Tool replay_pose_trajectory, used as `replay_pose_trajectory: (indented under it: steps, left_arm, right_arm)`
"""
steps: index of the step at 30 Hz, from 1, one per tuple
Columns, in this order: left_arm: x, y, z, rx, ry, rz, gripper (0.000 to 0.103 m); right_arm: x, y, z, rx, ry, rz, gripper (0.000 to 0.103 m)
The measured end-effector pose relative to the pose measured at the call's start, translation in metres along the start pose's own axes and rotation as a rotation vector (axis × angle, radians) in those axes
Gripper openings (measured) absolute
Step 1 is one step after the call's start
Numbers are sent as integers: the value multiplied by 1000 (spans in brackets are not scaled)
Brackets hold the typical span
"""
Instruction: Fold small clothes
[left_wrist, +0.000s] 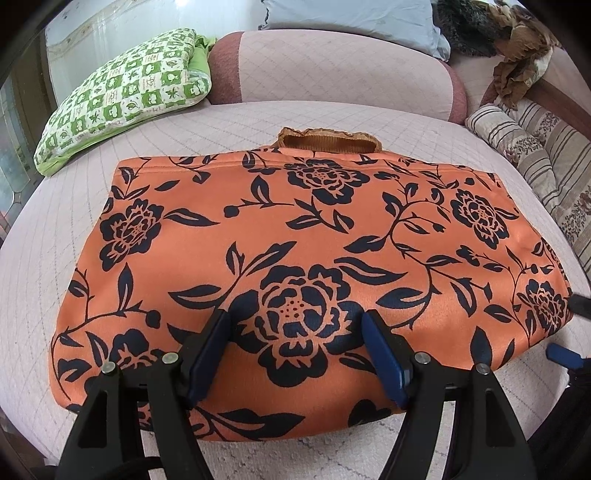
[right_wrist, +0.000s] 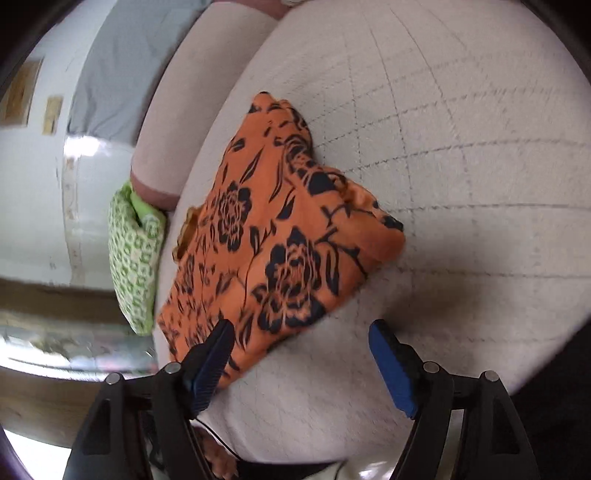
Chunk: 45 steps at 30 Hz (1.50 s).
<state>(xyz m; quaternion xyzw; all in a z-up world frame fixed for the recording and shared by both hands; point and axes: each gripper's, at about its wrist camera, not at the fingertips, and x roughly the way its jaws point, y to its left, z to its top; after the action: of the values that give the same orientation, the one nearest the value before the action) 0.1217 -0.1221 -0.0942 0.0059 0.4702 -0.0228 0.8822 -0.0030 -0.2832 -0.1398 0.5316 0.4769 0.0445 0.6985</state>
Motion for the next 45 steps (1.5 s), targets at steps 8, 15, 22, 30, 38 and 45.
replay_pose_trajectory:
  steps: [8,15,22,30,38,45]
  left_arm:
    - [-15,1,8,-23,-18,5,74]
    - [-2,7,6,-32,22,16,74]
    - [-27,14,11,-64,-60,27,74]
    - [0,2,0,27,20,121,76]
    - [6,4,-1,47,51,183,74]
    - [9,9,-8,46,19,156,72]
  right_arm:
    - [6,4,16,35,-58,-5,78]
    - [9,15,28,4,-109,-11,78]
    - [16,19,27,-63,-125,-57,77]
    - [15,16,32,-44,-134,-37,75]
    - [21,17,33,-88,-101,-104,36]
    - [27,42,35,-231,-117,-176,14]
